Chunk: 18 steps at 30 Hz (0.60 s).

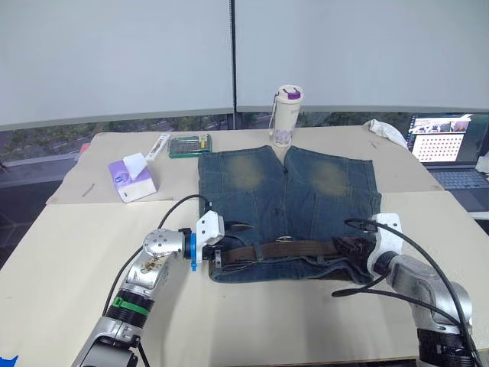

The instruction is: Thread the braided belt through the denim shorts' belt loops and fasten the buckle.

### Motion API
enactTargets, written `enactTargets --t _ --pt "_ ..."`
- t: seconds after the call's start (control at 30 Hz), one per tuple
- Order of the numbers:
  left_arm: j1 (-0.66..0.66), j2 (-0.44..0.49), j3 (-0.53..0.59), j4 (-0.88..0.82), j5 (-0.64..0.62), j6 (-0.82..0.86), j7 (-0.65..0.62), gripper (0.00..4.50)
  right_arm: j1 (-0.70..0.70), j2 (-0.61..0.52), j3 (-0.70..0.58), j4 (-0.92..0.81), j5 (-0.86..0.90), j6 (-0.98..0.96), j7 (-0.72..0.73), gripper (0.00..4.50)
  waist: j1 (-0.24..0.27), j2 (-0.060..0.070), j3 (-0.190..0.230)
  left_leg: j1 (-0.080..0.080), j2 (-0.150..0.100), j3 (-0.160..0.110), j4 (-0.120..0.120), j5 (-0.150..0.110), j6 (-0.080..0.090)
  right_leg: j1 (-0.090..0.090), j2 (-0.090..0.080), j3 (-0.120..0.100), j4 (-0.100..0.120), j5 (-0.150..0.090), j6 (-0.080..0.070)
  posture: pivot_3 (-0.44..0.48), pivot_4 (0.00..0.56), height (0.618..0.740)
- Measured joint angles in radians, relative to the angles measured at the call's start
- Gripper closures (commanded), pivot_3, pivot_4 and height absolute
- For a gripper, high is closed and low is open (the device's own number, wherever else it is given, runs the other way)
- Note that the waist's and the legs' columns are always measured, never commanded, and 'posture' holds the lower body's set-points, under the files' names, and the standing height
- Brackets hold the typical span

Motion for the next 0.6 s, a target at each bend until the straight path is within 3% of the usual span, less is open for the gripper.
enactTargets --t 0.03,0.13,0.37,0.6 --pt "0.0 0.0 -0.004 0.0 0.002 -0.002 0.0 0.0 0.006 -0.016 0.017 -0.006 -0.011 -0.004 0.0 0.76 0.001 0.0 0.0 0.0 0.0 0.0 0.0 0.0 0.0 0.0 0.0 0.0 0.0 0.0 0.0 0.0 0.15 0.74" --pt "0.0 -0.001 -0.004 0.0 0.002 -0.002 0.0 0.0 0.03 -0.055 0.042 -0.026 -0.025 -0.006 0.0 0.02 0.009 0.0 0.0 0.0 -0.001 0.0 0.0 0.0 0.0 0.001 -0.001 0.0 -0.001 0.0 0.0 0.0 0.15 0.74" --pt "0.0 -0.001 -0.009 0.001 0.004 -0.005 -0.005 0.0 0.039 -0.091 0.068 -0.03 -0.033 -0.007 -0.008 0.02 0.01 -0.001 0.0 0.0 -0.001 0.0 0.0 0.0 0.0 0.001 -0.001 -0.001 -0.001 0.0 0.0 0.0 0.15 0.74" --pt "-0.001 0.0 -0.01 0.006 0.012 -0.01 -0.01 0.0 0.033 -0.009 0.007 -0.026 -0.002 0.017 -0.032 0.02 0.007 -0.003 0.0 0.0 0.0 0.0 0.0 0.0 0.0 0.001 0.0 -0.001 -0.001 0.0 0.0 0.0 0.15 0.74"
